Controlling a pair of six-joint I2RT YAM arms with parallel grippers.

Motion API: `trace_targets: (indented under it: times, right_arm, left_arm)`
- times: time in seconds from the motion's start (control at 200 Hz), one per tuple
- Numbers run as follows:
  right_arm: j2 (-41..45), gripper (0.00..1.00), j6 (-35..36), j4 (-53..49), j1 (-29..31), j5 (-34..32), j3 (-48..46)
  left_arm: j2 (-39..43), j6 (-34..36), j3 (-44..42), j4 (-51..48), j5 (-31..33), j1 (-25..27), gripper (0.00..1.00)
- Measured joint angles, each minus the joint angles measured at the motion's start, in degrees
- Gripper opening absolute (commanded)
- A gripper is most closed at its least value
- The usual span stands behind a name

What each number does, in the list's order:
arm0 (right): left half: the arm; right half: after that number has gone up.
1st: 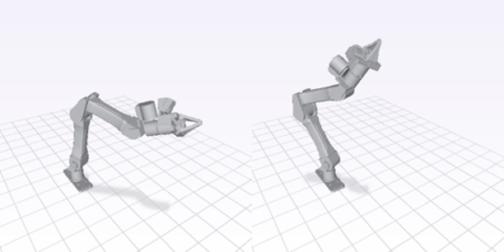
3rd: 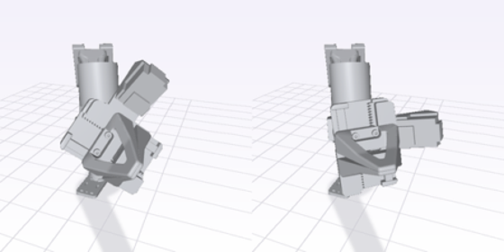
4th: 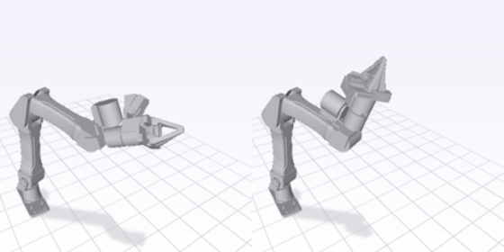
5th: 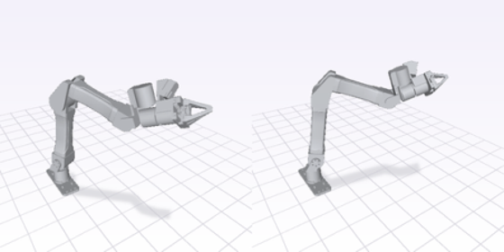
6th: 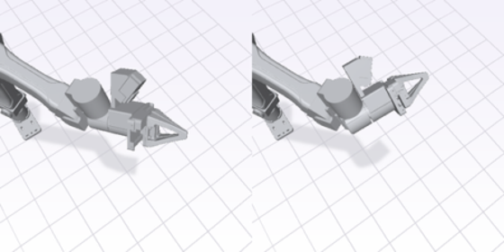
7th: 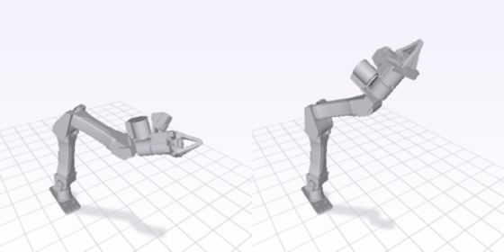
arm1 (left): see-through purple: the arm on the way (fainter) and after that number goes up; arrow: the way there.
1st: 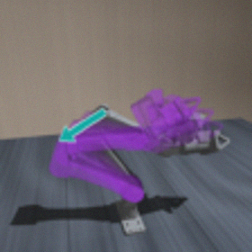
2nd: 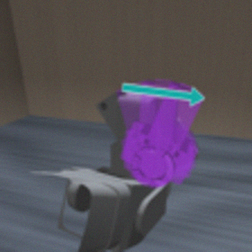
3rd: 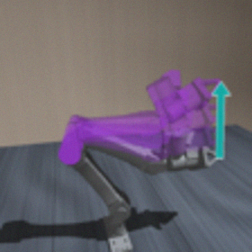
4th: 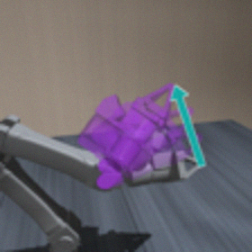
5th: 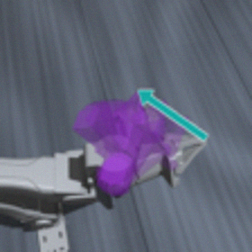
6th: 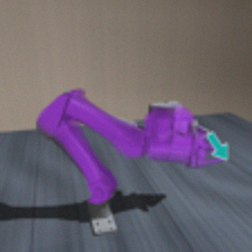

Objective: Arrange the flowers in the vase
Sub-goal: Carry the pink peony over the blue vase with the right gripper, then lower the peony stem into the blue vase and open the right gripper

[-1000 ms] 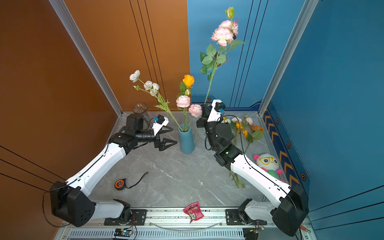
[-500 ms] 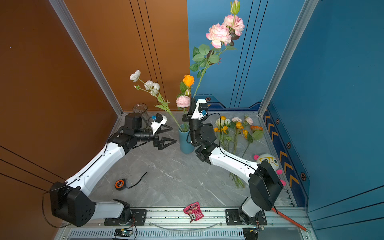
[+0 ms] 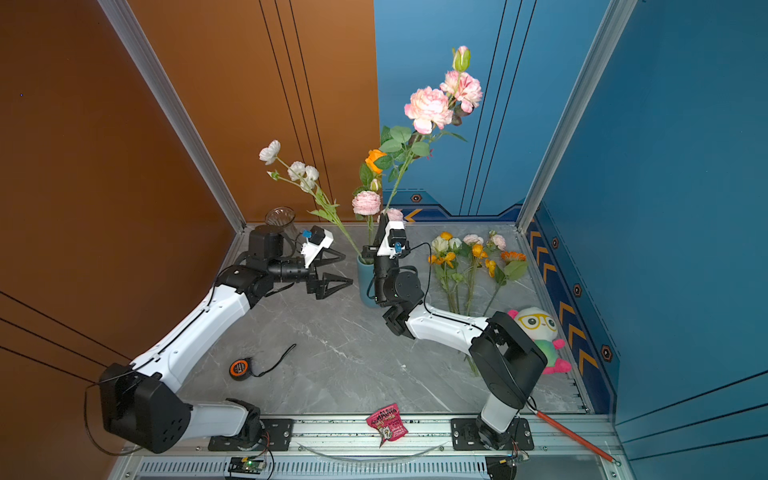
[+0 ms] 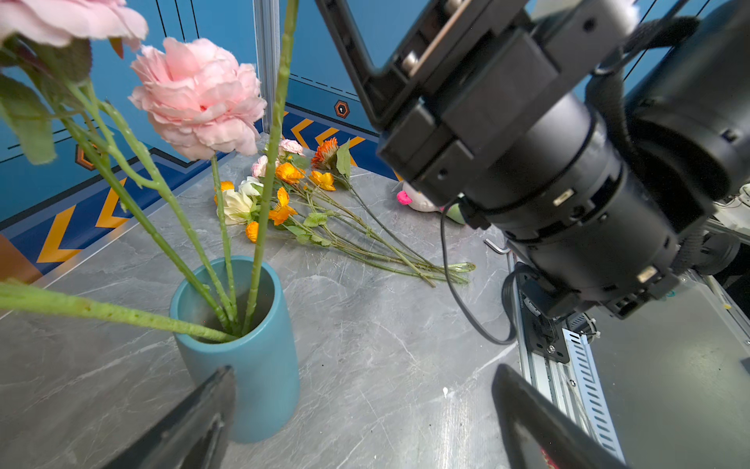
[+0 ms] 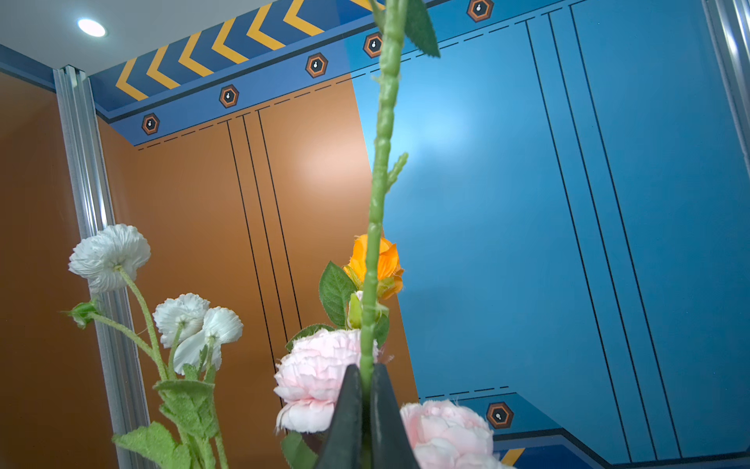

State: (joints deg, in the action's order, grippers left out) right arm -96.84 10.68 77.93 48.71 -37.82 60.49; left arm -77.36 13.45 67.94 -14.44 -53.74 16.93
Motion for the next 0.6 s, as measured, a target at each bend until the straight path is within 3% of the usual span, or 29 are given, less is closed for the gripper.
trace_targets:
  times: [0.596]
  right_arm:
    - [-6.91,0.0,-1.7,1.2,1.99,-1.73,-2.73]
  left_arm:
    - [-0.37,-0.85,0.0,0.0,-0.81,-0.46,0.98]
